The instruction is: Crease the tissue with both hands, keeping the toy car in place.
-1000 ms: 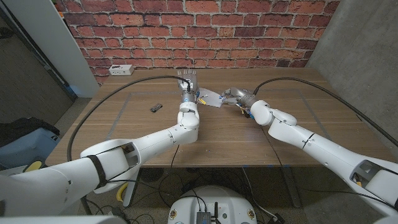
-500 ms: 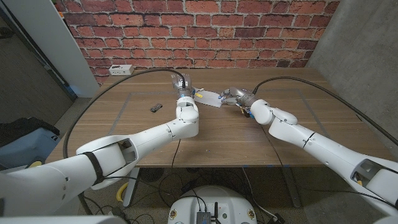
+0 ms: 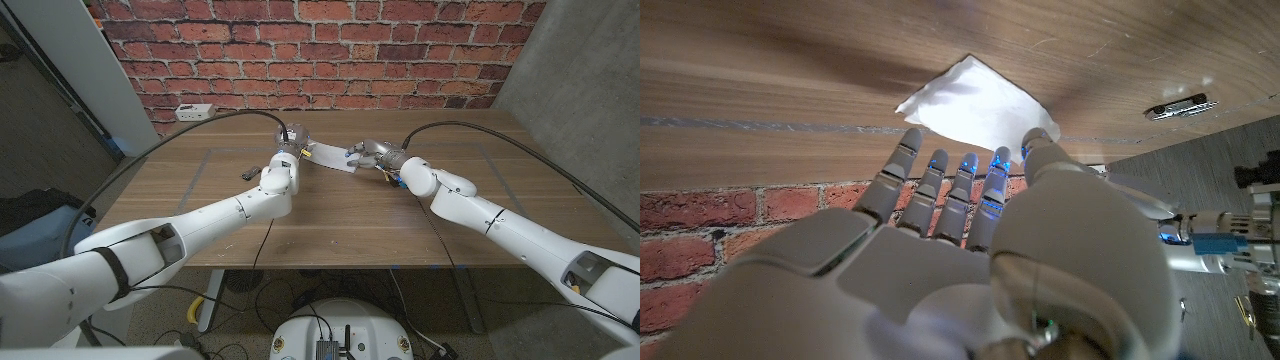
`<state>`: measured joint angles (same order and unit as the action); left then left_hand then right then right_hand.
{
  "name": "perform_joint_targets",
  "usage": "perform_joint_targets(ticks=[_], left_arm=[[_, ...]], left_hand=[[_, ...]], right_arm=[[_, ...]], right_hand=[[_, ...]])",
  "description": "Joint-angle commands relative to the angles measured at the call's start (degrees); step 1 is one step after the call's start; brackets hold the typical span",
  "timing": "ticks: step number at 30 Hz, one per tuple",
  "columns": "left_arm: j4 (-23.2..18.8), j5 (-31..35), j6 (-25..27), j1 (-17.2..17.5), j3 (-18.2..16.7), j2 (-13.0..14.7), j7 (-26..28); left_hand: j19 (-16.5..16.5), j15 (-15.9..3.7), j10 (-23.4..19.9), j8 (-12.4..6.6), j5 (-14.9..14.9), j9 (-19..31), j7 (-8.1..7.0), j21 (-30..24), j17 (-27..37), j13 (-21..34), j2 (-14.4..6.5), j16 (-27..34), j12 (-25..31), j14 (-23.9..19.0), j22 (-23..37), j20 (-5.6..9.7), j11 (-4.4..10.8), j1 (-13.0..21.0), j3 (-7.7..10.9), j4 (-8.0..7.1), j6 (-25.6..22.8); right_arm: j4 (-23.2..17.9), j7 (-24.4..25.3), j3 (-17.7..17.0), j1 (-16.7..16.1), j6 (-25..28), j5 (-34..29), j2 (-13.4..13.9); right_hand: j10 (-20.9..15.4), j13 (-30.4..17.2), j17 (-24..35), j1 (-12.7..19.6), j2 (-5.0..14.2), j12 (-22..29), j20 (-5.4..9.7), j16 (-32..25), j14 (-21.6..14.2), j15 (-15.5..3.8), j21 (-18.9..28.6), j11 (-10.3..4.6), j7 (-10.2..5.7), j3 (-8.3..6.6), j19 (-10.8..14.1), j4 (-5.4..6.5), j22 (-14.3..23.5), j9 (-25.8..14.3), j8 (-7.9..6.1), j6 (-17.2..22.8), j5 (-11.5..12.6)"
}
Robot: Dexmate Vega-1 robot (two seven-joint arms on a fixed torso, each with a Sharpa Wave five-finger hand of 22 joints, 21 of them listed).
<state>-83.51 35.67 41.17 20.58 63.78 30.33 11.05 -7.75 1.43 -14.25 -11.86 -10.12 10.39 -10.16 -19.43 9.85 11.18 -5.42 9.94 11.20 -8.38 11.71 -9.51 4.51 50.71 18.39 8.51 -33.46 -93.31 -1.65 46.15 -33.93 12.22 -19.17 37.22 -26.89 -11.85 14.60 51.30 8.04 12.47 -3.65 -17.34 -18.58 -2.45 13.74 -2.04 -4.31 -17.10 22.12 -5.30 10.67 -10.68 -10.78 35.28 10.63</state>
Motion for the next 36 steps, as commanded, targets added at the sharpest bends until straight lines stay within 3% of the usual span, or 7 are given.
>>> perform_joint_targets(ticks=[1, 4, 5, 12, 19, 25, 36], left_arm=[[-0.51, 4.28, -13.68, -2.70, 0.44, 4.74, -12.09], [0.12, 4.96, -16.22, -3.15, -0.03, 4.85, -14.81], [0.26, 5.14, -16.94, -3.29, -0.21, 4.87, -15.78], [0.42, 10.17, -17.78, -3.62, -0.31, 4.65, -19.78], [1.47, 15.76, -16.62, -3.16, -0.08, 3.52, -20.34], [3.04, 18.37, -16.78, -3.38, 0.14, 2.39, -22.22], [8.13, 19.52, -18.78, -2.79, 0.03, 0.02, -18.06]], left_hand=[[0.81, 0.35, 0.98, -0.04, 0.11, 0.12, -0.61, 0.44, 0.12, 0.02, 1.26, -0.17, -0.14, 1.43, -0.01, -0.09, 0.47, 0.64, -0.16, 0.80, -1.61], [1.27, 0.41, 2.78, 0.35, 0.03, 0.09, -1.39, 0.80, 0.13, -0.04, 2.31, -0.15, -0.51, 2.71, -0.16, 0.07, 0.68, 0.52, -0.80, 0.75, -1.61], [1.61, 0.64, 3.26, 0.51, -0.10, 0.07, -1.50, 1.06, 0.15, -0.08, 2.96, -0.14, -0.43, 3.53, -0.24, 0.18, -0.03, 0.30, -1.26, 0.62, -1.73], [2.27, 0.70, 4.78, 0.66, -0.56, 0.06, -1.90, 1.69, 0.17, -0.15, 4.36, -0.09, -0.40, 5.61, -0.42, 0.63, 0.87, -0.13, -2.35, 0.36, -2.50], [1.83, 0.11, 5.11, 1.43, -0.83, 0.08, -1.59, 1.76, 0.15, -0.21, 3.66, 0.21, -0.15, 5.93, -0.50, 1.10, 0.89, 1.81, -1.69, 0.89, -0.70], [1.71, -0.16, 6.34, 1.77, -0.73, 0.11, -2.23, 1.96, 0.11, -0.25, 3.18, 0.18, -0.28, 6.60, -0.56, 1.38, 0.96, 3.56, -1.17, 1.16, 1.07], [0.49, -1.15, 5.02, 1.64, -0.51, 0.12, -2.34, 1.83, 0.06, -0.28, 3.30, 0.84, 0.58, 5.06, -0.62, 2.04, 1.23, 4.70, -1.24, 1.01, 2.59]], right_arm=[[0.24, -2.38, 0.59, 0.92, -1.02, 0.33, -0.54], [0.42, -2.69, 0.77, 1.10, -1.13, 0.25, -0.72], [0.44, -2.75, 0.85, 1.16, -1.15, 0.14, -0.73], [0.78, -3.21, 0.92, 1.45, -1.79, 0.30, -0.91], [1.25, -3.53, 1.07, 1.71, -2.22, 0.41, -1.27], [1.42, -3.19, 0.96, 1.63, -2.33, 0.42, -1.43], [1.63, -2.87, 0.80, 1.62, -2.66, 0.47, -1.47]], right_hand=[[-0.17, -0.08, -0.14, 0.20, 0.81, -0.20, 0.57, -0.08, -1.30, -3.99, -0.12, -0.15, -0.02, -0.75, 0.63, -0.04, 0.10, -0.14, -0.04, -0.05, 0.41], [-0.19, -0.08, -0.22, 0.22, 0.81, -0.21, 0.58, 0.01, -1.32, -3.86, -0.12, -0.24, -0.03, -0.84, 0.64, -0.11, 0.10, -0.14, -0.07, -0.04, 0.40], [-0.18, -0.08, -0.25, 0.21, 0.82, -0.21, 0.59, 0.05, -1.31, -3.80, -0.13, -0.23, -0.04, -0.87, 0.63, -0.13, 0.09, -0.14, -0.06, -0.08, 0.39], [-0.10, -0.07, -0.39, -0.20, 0.65, -0.28, 0.60, 0.25, -1.30, -3.47, -0.13, -0.03, 0.16, -0.82, 0.67, -0.05, 0.09, -0.13, -0.06, -0.17, 0.29], [0.90, -0.06, -0.66, -1.06, 0.30, -0.71, 0.60, 1.09, -0.12, -3.39, -0.47, 0.09, 0.34, -0.66, -0.02, 0.08, 0.05, -0.12, -0.04, -0.42, 0.12], [1.17, -0.05, -0.79, -1.47, 0.15, -0.81, 0.40, 1.36, 0.07, -3.04, -0.56, 0.33, 0.49, -0.61, -0.15, 0.13, 0.02, -0.11, 0.00, -0.63, 0.06], [1.50, -0.05, -1.01, -1.77, -0.12, -0.91, 0.09, 1.71, 0.27, -2.70, -0.69, 0.50, 0.53, -0.61, -0.37, 0.00, -0.01, -0.11, 0.06, -0.94, 0.03]])
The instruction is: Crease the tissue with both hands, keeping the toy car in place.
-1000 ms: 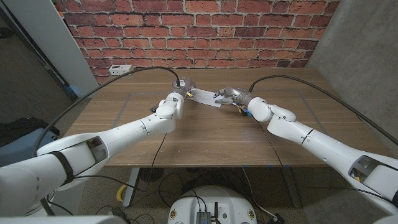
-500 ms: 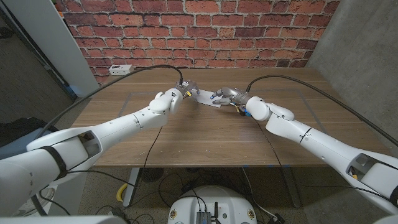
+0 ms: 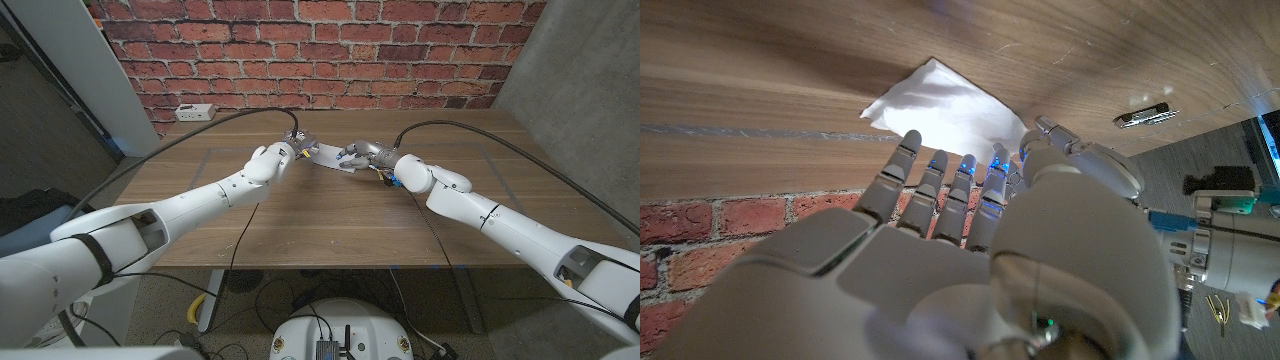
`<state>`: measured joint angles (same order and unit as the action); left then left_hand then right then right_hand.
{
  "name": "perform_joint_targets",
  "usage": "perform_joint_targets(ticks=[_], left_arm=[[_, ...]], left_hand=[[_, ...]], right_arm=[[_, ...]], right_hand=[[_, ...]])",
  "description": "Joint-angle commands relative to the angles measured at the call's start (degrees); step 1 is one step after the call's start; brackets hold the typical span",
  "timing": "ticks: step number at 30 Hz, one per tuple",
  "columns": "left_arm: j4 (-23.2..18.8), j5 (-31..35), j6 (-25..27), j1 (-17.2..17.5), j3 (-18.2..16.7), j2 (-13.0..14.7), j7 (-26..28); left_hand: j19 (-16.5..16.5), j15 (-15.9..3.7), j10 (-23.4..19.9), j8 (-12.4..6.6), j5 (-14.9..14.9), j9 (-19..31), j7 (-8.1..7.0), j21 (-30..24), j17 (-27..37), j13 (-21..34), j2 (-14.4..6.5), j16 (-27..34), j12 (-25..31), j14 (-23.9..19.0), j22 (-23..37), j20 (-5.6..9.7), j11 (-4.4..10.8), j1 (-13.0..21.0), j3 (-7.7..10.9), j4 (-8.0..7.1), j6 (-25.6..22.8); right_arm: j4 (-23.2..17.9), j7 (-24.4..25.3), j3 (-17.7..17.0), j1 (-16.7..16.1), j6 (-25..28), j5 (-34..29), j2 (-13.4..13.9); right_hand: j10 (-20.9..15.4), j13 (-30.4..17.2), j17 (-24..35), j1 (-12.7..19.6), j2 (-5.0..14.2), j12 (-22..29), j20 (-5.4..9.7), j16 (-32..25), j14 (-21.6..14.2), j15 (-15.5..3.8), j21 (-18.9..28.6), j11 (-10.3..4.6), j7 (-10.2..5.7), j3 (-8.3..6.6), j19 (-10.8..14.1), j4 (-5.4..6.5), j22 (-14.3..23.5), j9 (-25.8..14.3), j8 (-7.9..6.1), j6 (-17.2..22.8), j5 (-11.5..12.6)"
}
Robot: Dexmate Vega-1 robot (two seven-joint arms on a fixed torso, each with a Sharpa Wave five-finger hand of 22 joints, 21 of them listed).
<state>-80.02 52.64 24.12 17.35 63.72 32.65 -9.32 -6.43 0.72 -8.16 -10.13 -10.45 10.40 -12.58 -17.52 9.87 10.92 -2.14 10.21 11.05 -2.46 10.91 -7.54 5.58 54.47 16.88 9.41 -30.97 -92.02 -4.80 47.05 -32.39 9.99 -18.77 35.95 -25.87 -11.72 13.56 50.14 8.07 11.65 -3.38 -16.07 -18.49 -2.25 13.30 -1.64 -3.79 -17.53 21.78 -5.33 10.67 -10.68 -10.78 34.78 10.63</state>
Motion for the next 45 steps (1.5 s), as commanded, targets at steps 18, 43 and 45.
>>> perform_joint_targets(ticks=[18, 43, 45], left_arm=[[10.32, 1.14, -3.25, 2.07, -0.24, -4.21, 16.20], [-0.01, 18.72, -7.54, 1.54, 2.69, 3.39, 17.42], [-0.17, 20.34, -8.73, 1.24, 2.87, 3.77, 17.42]], left_hand=[[-7.57, -4.72, -14.90, -3.22, -2.95, 0.10, 10.06, -2.91, -0.18, -0.13, -8.06, 1.19, 3.78, -11.44, 1.02, 1.17, 0.60, 12.56, 6.57, 0.07, -20.48], [-9.48, -7.00, -20.08, -1.78, -2.82, 0.22, 7.44, -4.77, -0.31, -0.14, -6.68, 0.87, 3.87, -16.29, 1.43, 2.30, 2.89, 10.28, 7.25, -0.68, -25.69], [-9.47, -7.08, -20.13, -1.69, -2.76, 0.23, 7.24, -4.82, -0.31, -0.14, -6.58, 0.83, 3.80, -16.37, 1.44, 2.30, 2.88, 10.08, 7.18, -0.72, -25.73]], right_arm=[[0.74, -1.18, 0.27, 0.62, -0.14, 0.56, -0.57], [3.70, -4.84, 2.26, 2.95, -2.24, 1.08, -1.94], [3.96, -5.56, 2.57, 3.28, -1.78, 0.99, -2.04]], right_hand=[[0.35, -0.15, -0.05, -2.03, -0.21, 0.01, -0.54, 0.72, 0.20, -2.71, -0.35, 0.66, 0.48, 0.09, -0.08, 0.49, -0.05, -0.10, -0.16, -0.12, -0.09], [-0.36, -0.08, -0.49, -4.22, 0.33, 0.34, -0.77, 1.81, 0.97, -2.98, -0.91, 0.54, 0.90, -0.20, -1.23, 0.99, -0.07, -0.06, -0.32, 0.29, -0.08], [-0.97, -0.05, -0.57, -4.46, 0.54, 0.55, -0.76, 1.68, 0.31, -3.17, -0.92, 0.65, 0.98, -0.37, -1.25, 1.05, -0.07, -0.05, -0.47, 0.72, -0.07]])
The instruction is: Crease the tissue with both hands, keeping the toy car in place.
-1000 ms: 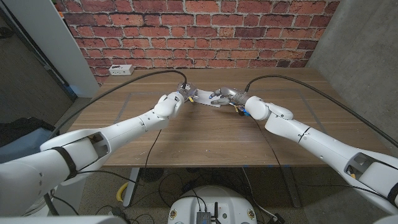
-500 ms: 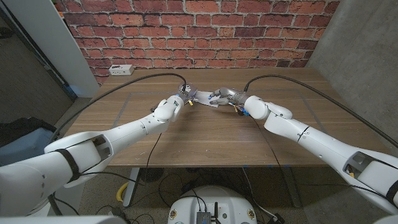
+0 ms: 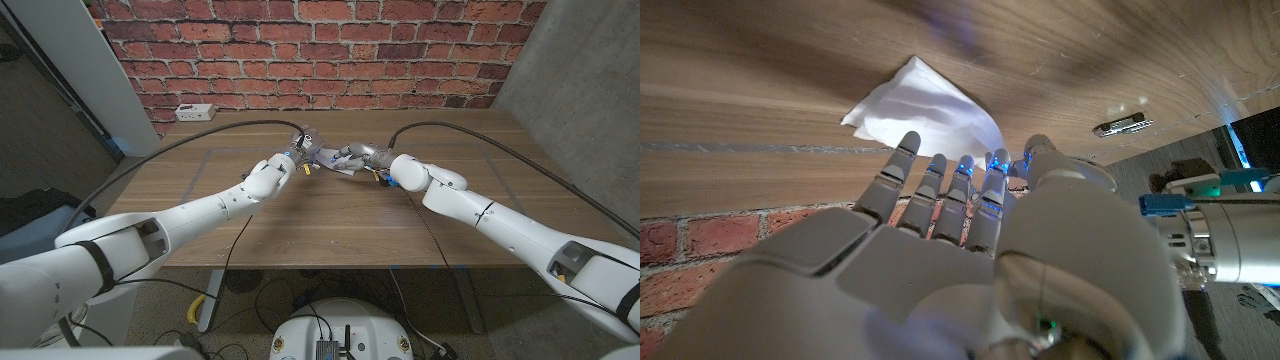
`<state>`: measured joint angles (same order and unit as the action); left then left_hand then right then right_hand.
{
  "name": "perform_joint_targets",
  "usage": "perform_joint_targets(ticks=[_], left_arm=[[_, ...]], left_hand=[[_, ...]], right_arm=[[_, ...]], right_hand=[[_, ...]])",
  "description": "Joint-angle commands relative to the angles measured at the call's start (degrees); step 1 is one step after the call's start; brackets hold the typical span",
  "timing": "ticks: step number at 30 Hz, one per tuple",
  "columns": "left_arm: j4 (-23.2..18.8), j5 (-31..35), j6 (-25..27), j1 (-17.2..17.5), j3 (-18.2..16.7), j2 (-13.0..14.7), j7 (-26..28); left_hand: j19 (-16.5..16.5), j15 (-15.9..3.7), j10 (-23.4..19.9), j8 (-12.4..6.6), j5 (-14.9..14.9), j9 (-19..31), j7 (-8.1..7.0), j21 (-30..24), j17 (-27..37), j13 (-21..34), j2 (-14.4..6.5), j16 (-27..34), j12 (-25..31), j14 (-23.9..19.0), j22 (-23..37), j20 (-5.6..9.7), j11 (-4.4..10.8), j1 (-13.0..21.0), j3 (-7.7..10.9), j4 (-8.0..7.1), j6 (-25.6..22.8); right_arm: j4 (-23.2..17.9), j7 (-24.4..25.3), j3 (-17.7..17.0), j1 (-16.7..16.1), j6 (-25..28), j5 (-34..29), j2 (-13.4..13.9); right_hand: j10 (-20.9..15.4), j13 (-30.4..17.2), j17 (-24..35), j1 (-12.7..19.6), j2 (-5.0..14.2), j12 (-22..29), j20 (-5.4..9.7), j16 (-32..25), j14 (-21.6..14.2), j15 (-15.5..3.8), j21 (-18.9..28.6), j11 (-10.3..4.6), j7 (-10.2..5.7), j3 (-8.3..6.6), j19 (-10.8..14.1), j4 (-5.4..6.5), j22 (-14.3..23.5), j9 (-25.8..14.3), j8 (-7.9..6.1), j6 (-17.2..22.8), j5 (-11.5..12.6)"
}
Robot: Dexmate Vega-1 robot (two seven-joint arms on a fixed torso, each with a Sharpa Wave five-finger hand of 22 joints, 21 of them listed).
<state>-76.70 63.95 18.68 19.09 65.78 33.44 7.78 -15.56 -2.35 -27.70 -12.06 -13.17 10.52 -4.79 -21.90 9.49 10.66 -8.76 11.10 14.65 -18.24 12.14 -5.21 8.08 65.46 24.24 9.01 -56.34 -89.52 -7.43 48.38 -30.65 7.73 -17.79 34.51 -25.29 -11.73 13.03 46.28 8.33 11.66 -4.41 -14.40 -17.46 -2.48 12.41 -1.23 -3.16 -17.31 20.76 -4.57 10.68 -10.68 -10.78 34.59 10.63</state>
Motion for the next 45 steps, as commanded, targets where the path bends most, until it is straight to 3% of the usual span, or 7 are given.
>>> perform_joint_targets(ticks=[1, 10, 28, 38, 45], left_arm=[[-3.54, 9.72, -3.90, -0.62, 0.85, 3.15, 0.45], [-3.88, 17.48, -9.53, -2.16, 1.59, 5.24, 5.27], [-1.23, 26.63, -13.63, -4.08, 1.94, 6.44, 21.17], [4.15, 27.45, -14.74, -5.72, 3.71, 4.42, 31.60], [11.87, 25.83, -15.15, -7.36, 5.86, 1.63, 41.83]], left_hand=[[-0.34, -4.21, -0.61, 0.28, -0.02, 0.12, -0.58, -0.46, 0.08, 0.13, 0.01, -0.06, 0.17, -0.67, 0.22, 0.02, 0.23, -0.99, -0.18, -0.35, -0.42], [-0.40, -5.27, -2.10, 0.39, 0.19, 0.19, -0.51, -0.78, 0.07, 0.15, 0.12, -0.15, 0.21, -1.64, 0.26, 0.65, 0.96, -1.47, -0.03, -0.20, -1.66], [-0.37, -7.19, -3.22, 0.96, 1.05, 0.41, -3.52, -1.27, 0.21, 0.20, -0.17, -0.32, -0.33, -2.53, 0.25, 1.83, 2.33, -3.63, -0.24, -1.00, -2.10], [-0.46, -7.86, -3.93, 1.19, 1.47, 0.44, -4.74, -1.52, 0.28, 0.22, -0.41, -0.17, -0.47, -3.48, 0.21, 2.13, 2.63, -4.49, -0.09, -1.26, -1.93], [-0.93, -8.55, -5.57, 1.32, 1.80, 0.42, -5.17, -1.88, 0.33, 0.23, -0.54, 0.00, -0.19, -4.61, 0.16, 2.41, 3.02, -5.02, 0.20, -1.29, -1.80]], right_arm=[[1.52, -3.26, 1.39, 1.68, 0.67, -0.05, -0.57], [1.05, -6.01, 2.63, 2.70, 4.29, -1.11, -0.31], [1.01, -7.46, 3.85, 3.82, 6.52, -2.29, -0.20], [0.49, -7.68, 3.80, 3.73, 6.65, -2.11, 0.11], [-0.47, -7.92, 3.35, 3.38, 7.10, -1.66, 0.69]], right_hand=[[-1.73, -0.04, -0.06, -0.65, 0.31, 0.60, 0.27, 0.00, -0.84, -2.91, -0.04, 0.29, 0.46, -0.63, -0.25, 0.29, -0.08, -0.04, -0.49, 1.00, -0.07], [-2.74, 0.04, -0.28, -1.26, 0.15, 0.85, 0.09, -0.08, -1.80, -2.99, -0.03, 0.53, 1.16, -0.73, -0.22, 0.30, -0.09, 0.00, -0.63, 1.62, -0.13], [-2.71, 0.16, -0.58, -3.53, -1.70, 0.55, -0.49, 0.21, -2.19, -2.63, -0.24, 0.56, 1.67, 0.40, -0.74, 0.58, -0.10, 0.06, -0.38, 1.47, -0.36], [-2.08, 0.19, -0.75, -4.19, -2.25, 0.19, -0.58, 0.61, -1.80, -2.45, -0.25, 0.31, 1.63, 0.65, -0.78, 0.53, -0.10, 0.07, 0.02, 0.44, -0.26], [0.70, 0.16, -0.75, -7.02, -3.25, -0.78, -1.20, 1.60, -0.10, -0.55, -0.65, 1.25, 0.48, 1.64, -2.02, 1.03, -0.08, 0.02, 0.85, -4.20, -0.01]])
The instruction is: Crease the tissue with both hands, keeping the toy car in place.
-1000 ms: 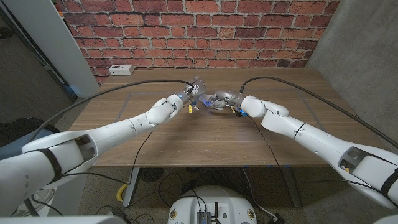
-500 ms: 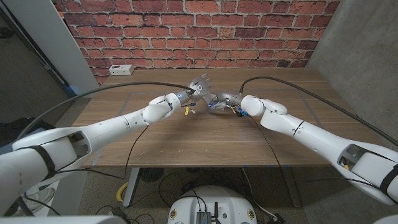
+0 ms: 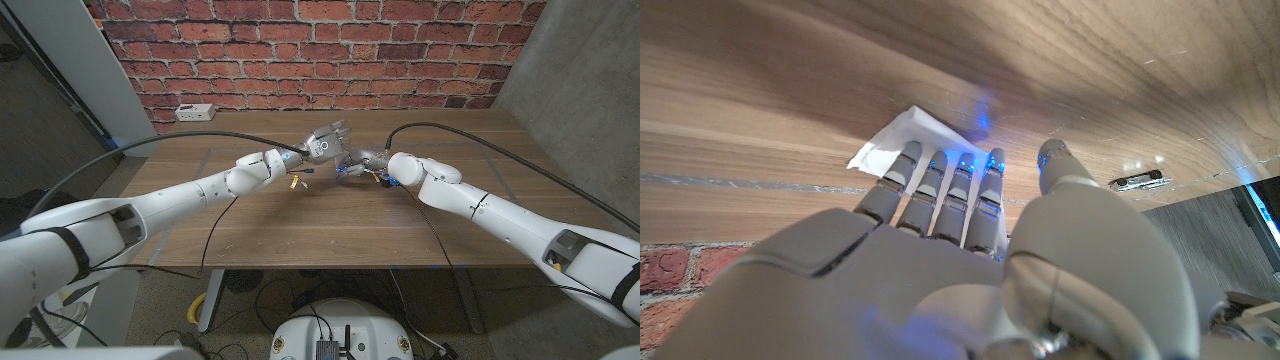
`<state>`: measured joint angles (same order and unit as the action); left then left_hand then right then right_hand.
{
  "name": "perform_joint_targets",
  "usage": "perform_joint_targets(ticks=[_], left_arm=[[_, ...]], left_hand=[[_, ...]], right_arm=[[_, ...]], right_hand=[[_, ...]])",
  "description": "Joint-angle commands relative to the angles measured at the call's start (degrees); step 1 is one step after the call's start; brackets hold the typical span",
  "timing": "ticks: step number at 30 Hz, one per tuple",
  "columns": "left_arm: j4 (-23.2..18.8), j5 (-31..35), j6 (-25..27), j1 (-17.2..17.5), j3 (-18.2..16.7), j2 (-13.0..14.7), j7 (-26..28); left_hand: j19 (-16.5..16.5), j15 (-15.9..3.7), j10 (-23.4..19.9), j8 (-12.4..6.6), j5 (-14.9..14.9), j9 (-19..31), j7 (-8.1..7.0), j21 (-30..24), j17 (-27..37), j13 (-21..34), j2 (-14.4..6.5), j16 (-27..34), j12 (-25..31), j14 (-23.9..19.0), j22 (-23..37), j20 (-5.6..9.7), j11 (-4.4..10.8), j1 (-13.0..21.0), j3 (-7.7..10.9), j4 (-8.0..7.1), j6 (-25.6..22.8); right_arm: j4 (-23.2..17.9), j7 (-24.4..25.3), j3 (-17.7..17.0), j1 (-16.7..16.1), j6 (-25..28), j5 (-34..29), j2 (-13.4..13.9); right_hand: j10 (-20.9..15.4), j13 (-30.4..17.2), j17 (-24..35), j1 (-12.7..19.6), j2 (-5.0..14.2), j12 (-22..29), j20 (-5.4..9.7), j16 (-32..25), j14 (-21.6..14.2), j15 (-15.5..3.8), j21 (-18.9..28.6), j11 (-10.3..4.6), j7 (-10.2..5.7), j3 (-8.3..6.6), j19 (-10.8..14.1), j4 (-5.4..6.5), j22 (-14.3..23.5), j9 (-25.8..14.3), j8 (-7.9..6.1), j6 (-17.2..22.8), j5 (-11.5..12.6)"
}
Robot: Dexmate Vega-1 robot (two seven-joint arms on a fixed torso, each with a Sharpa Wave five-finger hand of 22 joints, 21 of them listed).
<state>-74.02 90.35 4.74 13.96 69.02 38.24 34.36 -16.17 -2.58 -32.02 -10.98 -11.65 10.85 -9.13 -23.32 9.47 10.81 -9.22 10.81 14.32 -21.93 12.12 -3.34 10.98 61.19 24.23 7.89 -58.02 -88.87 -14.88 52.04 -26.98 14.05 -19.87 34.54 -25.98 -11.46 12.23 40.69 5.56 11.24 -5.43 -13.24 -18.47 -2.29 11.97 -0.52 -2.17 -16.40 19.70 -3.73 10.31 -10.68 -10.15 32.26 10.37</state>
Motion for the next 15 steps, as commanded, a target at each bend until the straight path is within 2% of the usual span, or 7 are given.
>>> perform_joint_targets(ticks=[1, 6, 7, 15], left_arm=[[10.20, -0.91, -1.26, -2.51, 2.98, -3.53, 16.27], [13.09, -2.52, -1.69, -3.73, 4.77, -4.43, 18.56], [13.53, -2.66, -1.62, -3.96, 5.16, -4.58, 18.81], [17.63, -6.29, -3.87, -5.95, 7.51, -6.28, 18.80]], left_hand=[[-0.51, -8.42, -1.57, 0.26, 0.33, 0.09, -0.94, -0.56, 0.36, 0.08, -0.12, 0.34, 0.19, -1.17, 0.16, 0.68, 0.15, -0.83, 0.29, -0.16, -0.08], [-0.93, -8.60, -2.12, 0.25, 0.49, 0.07, -1.15, -0.82, 0.41, 0.09, -0.15, 0.49, 0.21, -1.97, 0.13, 0.84, 0.22, -1.12, 0.47, -0.20, -0.17], [-0.96, -8.61, -2.20, 0.24, 0.51, 0.06, -1.17, -0.83, 0.41, 0.09, -0.13, 0.49, 0.22, -2.03, 0.13, 0.84, 0.24, -1.15, 0.48, -0.20, -0.19], [-1.19, -8.78, -2.42, 0.25, 0.74, 0.05, -1.39, -1.04, 0.39, 0.10, 0.12, 0.39, 0.06, -2.41, 0.09, 0.83, 0.18, -1.52, 0.55, -0.13, -0.23]], right_arm=[[-1.41, -0.52, -0.36, -0.35, 1.15, 0.37, 0.77], [-2.80, -0.47, -0.70, -0.69, 2.74, 0.02, 1.48], [-3.08, -0.50, -0.77, -0.74, 3.02, -0.05, 1.62], [-4.79, -1.75, -1.09, -0.91, 4.93, 0.31, 2.49]], right_hand=[[2.27, -0.13, 0.11, -2.25, -0.87, -0.55, -0.28, 0.63, 1.44, -0.47, -0.24, 0.84, -0.78, 1.15, -1.13, 0.35, 0.29, 0.01, 0.25, -2.87, 0.27], [5.22, -0.21, 0.27, -5.19, -2.87, -0.90, -0.74, 0.98, 2.73, -0.01, -0.43, 0.51, -0.90, 3.02, -2.18, 0.84, 0.32, -0.02, 0.14, -5.35, 0.52], [6.36, -0.24, 0.30, -6.11, -3.55, -0.95, -0.99, 1.01, 3.01, 0.05, -0.43, 0.46, -1.39, 3.67, -2.42, 0.94, 0.33, -0.04, 0.18, -6.65, 0.73], [6.80, -0.26, 0.26, -6.84, -4.56, -0.70, -1.18, 0.86, 2.73, -0.07, -0.21, 0.47, -1.31, 4.37, -2.08, 0.84, 0.33, -0.06, -0.05, -7.23, 1.00]])
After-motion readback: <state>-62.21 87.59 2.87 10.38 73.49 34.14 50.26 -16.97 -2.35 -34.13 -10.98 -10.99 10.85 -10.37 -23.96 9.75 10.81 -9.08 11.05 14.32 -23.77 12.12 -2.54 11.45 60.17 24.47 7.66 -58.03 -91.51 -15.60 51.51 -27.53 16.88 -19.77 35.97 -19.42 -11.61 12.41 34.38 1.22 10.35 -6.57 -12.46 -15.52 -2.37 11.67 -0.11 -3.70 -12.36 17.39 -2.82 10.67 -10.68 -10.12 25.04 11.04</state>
